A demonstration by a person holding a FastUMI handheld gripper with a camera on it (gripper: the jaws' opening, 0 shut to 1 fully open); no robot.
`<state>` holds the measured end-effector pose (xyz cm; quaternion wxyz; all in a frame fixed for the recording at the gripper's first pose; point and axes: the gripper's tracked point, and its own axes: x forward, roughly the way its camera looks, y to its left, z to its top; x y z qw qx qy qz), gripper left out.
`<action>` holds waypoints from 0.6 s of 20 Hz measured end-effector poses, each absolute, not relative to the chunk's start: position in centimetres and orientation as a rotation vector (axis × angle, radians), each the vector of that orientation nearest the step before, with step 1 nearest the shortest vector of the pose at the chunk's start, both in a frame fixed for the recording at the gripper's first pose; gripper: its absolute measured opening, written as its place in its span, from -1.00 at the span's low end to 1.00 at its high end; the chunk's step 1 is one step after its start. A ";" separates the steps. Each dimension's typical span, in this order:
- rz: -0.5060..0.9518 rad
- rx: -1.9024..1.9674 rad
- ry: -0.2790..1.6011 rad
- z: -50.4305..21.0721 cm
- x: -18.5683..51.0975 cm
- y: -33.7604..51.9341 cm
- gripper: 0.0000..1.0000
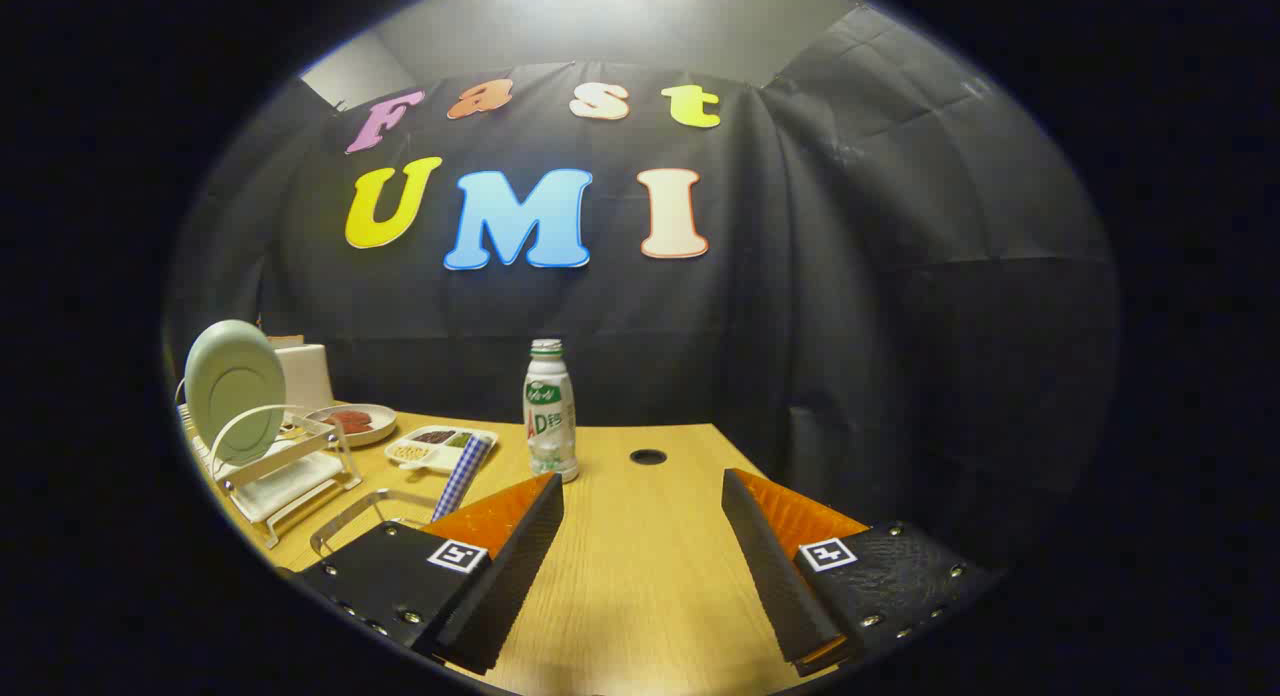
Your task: Take the plate from the dish rack, then take the spoon from the basket and place it into the plate.
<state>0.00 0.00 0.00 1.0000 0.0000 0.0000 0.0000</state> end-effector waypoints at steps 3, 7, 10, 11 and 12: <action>-0.113 -0.020 0.000 3.7 -2.1 -2.6 0.95; -0.235 -0.007 0.011 7.5 -6.7 -4.1 0.95; -0.308 0.022 0.047 9.0 -10.0 -3.2 0.95; -0.323 0.036 0.057 9.6 -11.1 -2.4 0.95; -0.337 0.043 0.063 9.9 -11.9 -1.6 0.95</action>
